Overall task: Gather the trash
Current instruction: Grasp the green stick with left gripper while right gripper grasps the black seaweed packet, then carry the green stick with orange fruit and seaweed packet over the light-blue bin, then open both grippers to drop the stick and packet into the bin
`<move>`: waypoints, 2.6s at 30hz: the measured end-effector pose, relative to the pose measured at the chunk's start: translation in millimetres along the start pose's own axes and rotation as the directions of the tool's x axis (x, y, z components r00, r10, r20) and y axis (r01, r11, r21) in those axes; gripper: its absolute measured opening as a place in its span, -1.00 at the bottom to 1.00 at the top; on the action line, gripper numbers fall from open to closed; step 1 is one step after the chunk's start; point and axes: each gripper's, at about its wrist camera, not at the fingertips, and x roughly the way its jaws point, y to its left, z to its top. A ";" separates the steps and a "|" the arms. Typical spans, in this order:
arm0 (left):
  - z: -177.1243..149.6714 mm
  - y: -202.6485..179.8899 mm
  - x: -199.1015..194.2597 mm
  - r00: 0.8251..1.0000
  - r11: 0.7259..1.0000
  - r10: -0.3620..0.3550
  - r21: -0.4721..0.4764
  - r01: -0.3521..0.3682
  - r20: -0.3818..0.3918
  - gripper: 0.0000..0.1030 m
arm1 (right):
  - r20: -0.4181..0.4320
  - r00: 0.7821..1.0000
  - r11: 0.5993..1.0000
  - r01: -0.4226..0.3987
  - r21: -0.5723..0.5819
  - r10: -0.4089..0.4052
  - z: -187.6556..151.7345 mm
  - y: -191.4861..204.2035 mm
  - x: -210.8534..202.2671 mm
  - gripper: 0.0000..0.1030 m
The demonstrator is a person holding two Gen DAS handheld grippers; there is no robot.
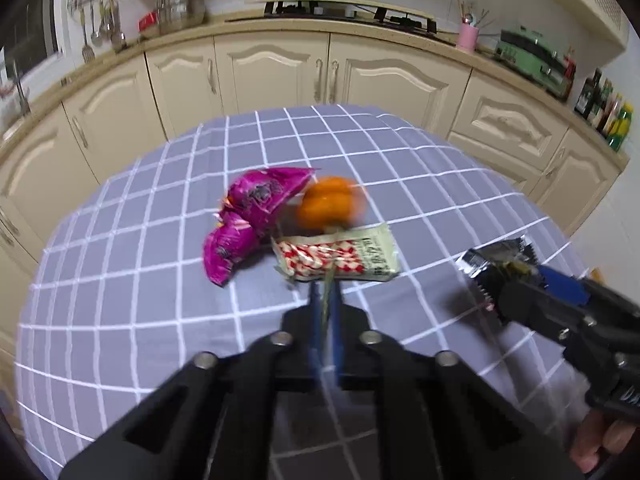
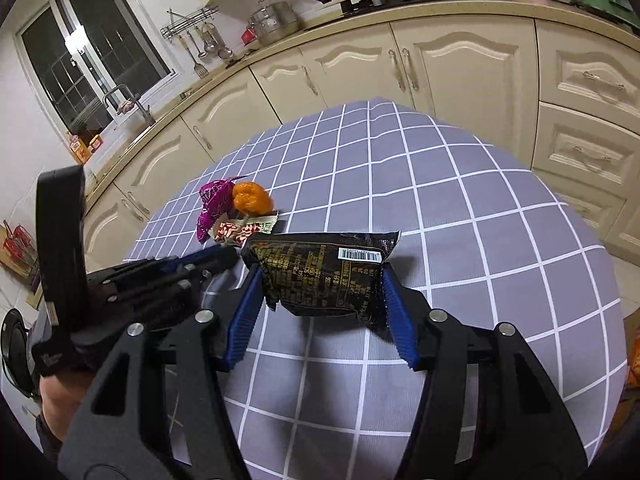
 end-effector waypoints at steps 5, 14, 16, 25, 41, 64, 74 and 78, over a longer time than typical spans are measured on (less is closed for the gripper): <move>-18.2 -3.5 -15.5 0.998 0.998 -0.047 -0.035 0.048 0.030 -0.95 | 0.021 1.000 1.000 0.013 -0.023 -0.013 -5.2 0.0 -19.7 0.10; -47.1 -13.7 -75.9 0.982 0.993 -0.068 -0.084 0.083 0.174 -0.95 | 0.076 0.997 0.996 0.037 -0.077 -0.031 -13.7 9.9 -61.6 0.10; -51.0 -20.8 -90.8 0.976 0.993 -0.074 -0.077 0.091 0.207 -0.95 | 0.093 0.995 0.996 0.044 -0.083 -0.036 -15.4 10.1 -72.4 0.10; -64.1 -71.4 -146.4 0.941 0.989 -0.139 0.000 0.146 0.309 -0.95 | 0.183 0.981 0.993 0.078 -0.086 -0.062 -21.1 3.7 -135.0 0.10; -75.1 -204.9 -155.1 0.897 0.933 -0.353 0.169 0.317 0.267 -0.95 | 0.238 0.930 0.959 0.259 0.115 -0.280 -59.5 -128.0 -235.2 0.10; -180.4 -426.0 68.1 0.855 0.836 -0.399 0.251 0.488 -0.332 -0.95 | -0.112 0.936 0.707 0.327 0.627 -0.334 -232.5 -381.7 -213.4 0.10; -212.1 -459.7 171.3 0.784 0.847 -0.305 0.222 0.483 -0.541 -0.22 | -0.163 0.962 0.539 0.258 0.802 -0.218 -284.5 -442.2 -164.3 0.45; -205.9 -452.6 171.0 0.821 0.870 -0.267 0.239 0.431 -0.505 0.58 | -0.164 0.955 0.515 0.272 0.813 -0.247 -289.5 -441.0 -169.9 0.85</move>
